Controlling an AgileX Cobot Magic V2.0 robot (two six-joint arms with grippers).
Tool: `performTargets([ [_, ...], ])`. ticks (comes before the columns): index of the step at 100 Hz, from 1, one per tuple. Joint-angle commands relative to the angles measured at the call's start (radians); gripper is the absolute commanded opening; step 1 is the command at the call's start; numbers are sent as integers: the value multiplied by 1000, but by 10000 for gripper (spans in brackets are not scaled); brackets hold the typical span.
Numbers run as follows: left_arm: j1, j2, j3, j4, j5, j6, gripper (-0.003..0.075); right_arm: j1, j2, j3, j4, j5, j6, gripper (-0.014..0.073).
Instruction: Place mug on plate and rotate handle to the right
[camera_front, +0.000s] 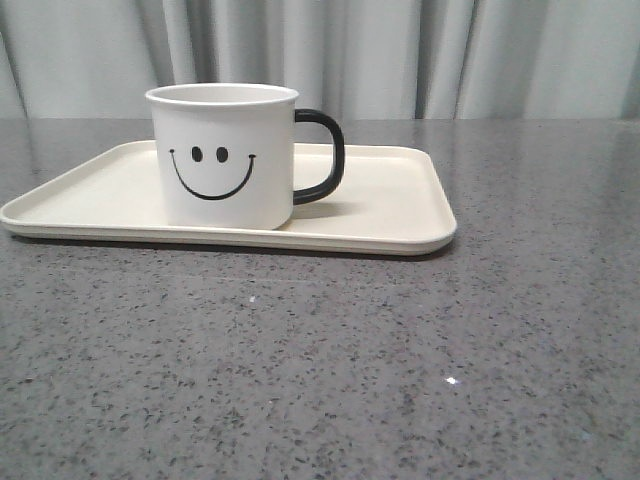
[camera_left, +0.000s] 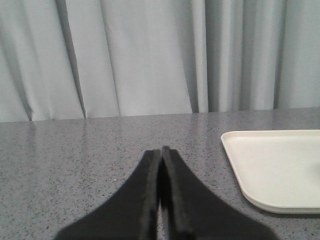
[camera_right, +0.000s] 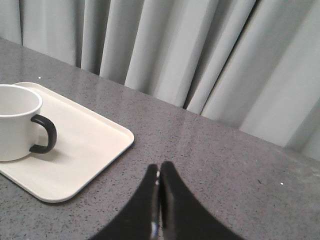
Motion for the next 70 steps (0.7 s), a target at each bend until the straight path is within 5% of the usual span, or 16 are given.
performTargets([
  [1,2,-17,7,9,-84,-8,-20,3,10,-25,17,-70,-1,-61],
  [70,0,-20,7,1,-67,-8,-20,3,10,-25,17,-70,-1,-61],
])
